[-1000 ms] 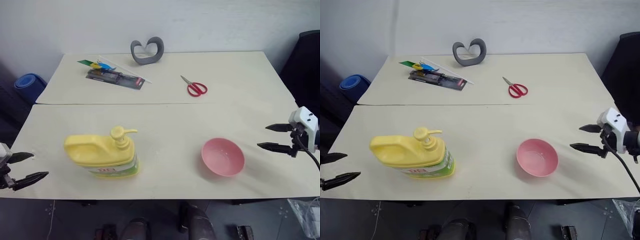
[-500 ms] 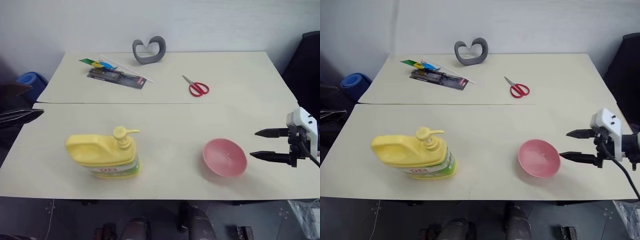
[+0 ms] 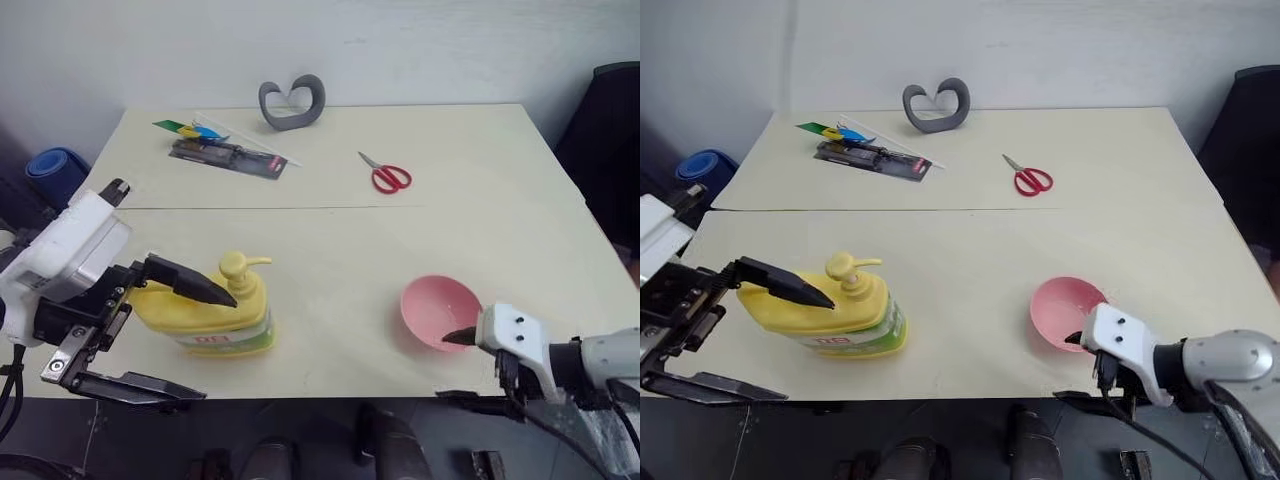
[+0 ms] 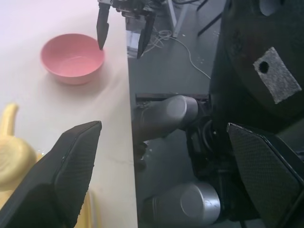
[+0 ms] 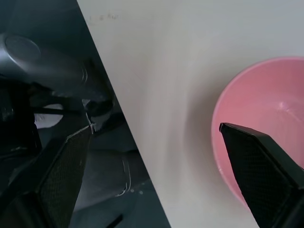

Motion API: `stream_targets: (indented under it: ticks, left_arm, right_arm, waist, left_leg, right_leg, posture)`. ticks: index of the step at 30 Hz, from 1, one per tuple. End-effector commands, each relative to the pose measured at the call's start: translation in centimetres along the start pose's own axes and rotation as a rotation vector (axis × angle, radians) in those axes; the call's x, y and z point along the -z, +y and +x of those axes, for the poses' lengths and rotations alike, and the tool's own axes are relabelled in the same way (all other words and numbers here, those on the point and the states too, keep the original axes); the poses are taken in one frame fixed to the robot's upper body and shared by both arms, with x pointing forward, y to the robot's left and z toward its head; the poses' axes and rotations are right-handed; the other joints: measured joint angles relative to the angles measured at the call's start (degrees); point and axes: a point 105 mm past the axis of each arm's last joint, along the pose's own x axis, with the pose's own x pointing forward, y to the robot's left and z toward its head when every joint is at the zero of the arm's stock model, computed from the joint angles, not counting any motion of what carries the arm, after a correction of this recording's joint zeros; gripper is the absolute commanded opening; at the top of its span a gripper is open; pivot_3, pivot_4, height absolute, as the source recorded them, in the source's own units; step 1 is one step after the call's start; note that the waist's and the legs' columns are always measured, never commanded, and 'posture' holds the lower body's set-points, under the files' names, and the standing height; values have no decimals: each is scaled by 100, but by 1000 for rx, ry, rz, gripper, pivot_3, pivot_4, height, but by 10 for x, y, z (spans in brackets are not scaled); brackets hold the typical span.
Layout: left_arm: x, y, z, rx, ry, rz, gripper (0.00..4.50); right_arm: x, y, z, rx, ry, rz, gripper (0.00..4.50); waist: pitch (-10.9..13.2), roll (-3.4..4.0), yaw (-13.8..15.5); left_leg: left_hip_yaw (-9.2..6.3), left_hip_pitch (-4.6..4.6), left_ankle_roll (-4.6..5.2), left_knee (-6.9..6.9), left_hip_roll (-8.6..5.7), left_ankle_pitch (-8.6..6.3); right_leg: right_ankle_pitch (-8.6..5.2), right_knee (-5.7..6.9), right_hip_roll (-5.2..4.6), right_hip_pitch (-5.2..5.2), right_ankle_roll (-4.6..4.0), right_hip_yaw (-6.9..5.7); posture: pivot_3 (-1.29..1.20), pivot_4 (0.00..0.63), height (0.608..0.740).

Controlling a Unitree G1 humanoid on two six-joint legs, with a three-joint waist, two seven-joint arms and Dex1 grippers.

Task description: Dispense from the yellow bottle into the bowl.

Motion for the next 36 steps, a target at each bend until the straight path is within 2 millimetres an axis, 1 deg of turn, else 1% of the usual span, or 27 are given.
stream_targets:
  ticks: [1, 3, 8, 9, 11, 13, 16, 20, 23, 26, 29, 33, 36]
  left_arm:
    - [0, -6, 1, 20, 41, 17, 4500]
    - [-2, -7, 1, 20, 42, 17, 4500]
    - [-6, -9, -1, 22, 32, -3, 4500]
    - [-6, -9, -1, 18, 35, -4, 4500]
    - [-6, -8, -1, 9, 40, -6, 4500]
    - [-7, -8, -1, 0, 39, -6, 4500]
    - [-8, -7, -2, -12, 41, -2, 4500]
    - [-10, -6, -2, -22, 37, 3, 4500]
    - [-10, -4, -2, -31, 35, 8, 4500]
    - [-11, -3, -3, -40, 32, 15, 4500]
    - [-11, -1, -3, -54, 30, 22, 4500]
    - [-10, 3, -5, -82, 26, 18, 4500]
    - [-9, 6, -8, -122, 21, 11, 4500]
  right_arm:
    - [4, -4, 8, 83, 12, -35, 4460]
    - [7, -8, 13, 116, 13, -31, 4460]
    - [13, -14, 26, 147, 1, -13, 4460]
    - [13, -16, 30, 153, -9, -13, 4298]
    - [12, -19, 35, 165, -19, -17, 3798]
    - [13, -22, 41, 170, -21, -21, 3202]
    - [15, -25, 48, 175, -17, -23, 2119]
    - [24, -32, 55, 211, 14, -23, 2119]
    - [26, -43, 58, 271, 7, -13, 2119]
    - [26, -49, 59, 297, 3, -24, 2119]
    - [26, -51, 60, 305, -7, -19, 1527]
    - [22, -50, 57, 293, -26, -31, 106]
    - [14, -53, 51, 301, -50, -50, 46]
  waist:
    - [9, -18, -10]
    - [18, -37, -12]
    - [17, -53, -10]
    - [17, -53, -17]
    - [17, -54, -17]
    - [17, -54, -14]
    - [16, -55, -12]
    - [16, -57, -9]
    - [14, -59, -9]
    - [14, -59, -10]
    - [14, -59, -10]
    - [11, -64, -9]
    - [9, -69, -9]
  left_leg:
    - [9, 11, -1, -3, 0, -1]
    - [28, 29, -3, -5, 1, -2]
    - [37, 39, -4, -5, 3, -2]
    - [39, 40, -4, -5, 3, -2]
    - [44, 42, -4, -7, 4, -2]
    - [44, 43, -4, -8, 5, -2]
    - [44, 43, -4, -9, 5, -3]
    - [44, 42, -3, -9, 6, -3]
    - [46, 42, -2, -9, 5, -4]
    - [46, 42, -2, -10, 6, -4]
    - [46, 42, -2, -10, 6, -4]
    - [46, 42, -2, -10, 6, -4]
    - [45, 43, -2, -10, 9, -4]
  right_leg:
    - [-1, -1, 2, 3, -1, 2]
    - [-4, -7, 4, 3, -5, 7]
    - [-6, -2, 7, 3, -10, 15]
    - [-6, -2, 8, 3, -10, 14]
    - [-5, -1, 9, 3, -10, 14]
    - [-6, 0, 10, 3, -12, 13]
    - [-7, 0, 11, 3, -13, 13]
    - [-6, 7, 11, 3, -14, 13]
    - [-6, 7, 10, 3, -13, 13]
    - [-6, 13, 11, 3, -13, 13]
    - [-6, 18, 11, 3, -13, 12]
    - [-6, 21, 11, 3, -13, 12]
    - [-6, 20, 13, 3, -14, 13]
  posture:
    - [0, 150, 740]
    - [0, 150, 740]
    - [0, 150, 740]
    - [0, 150, 740]
    - [0, 150, 740]
    - [0, 150, 740]
    - [0, 150, 740]
    - [0, 150, 740]
    - [0, 150, 740]
    - [0, 150, 740]
    - [0, 150, 740]
    - [0, 150, 740]
    - [0, 150, 740]
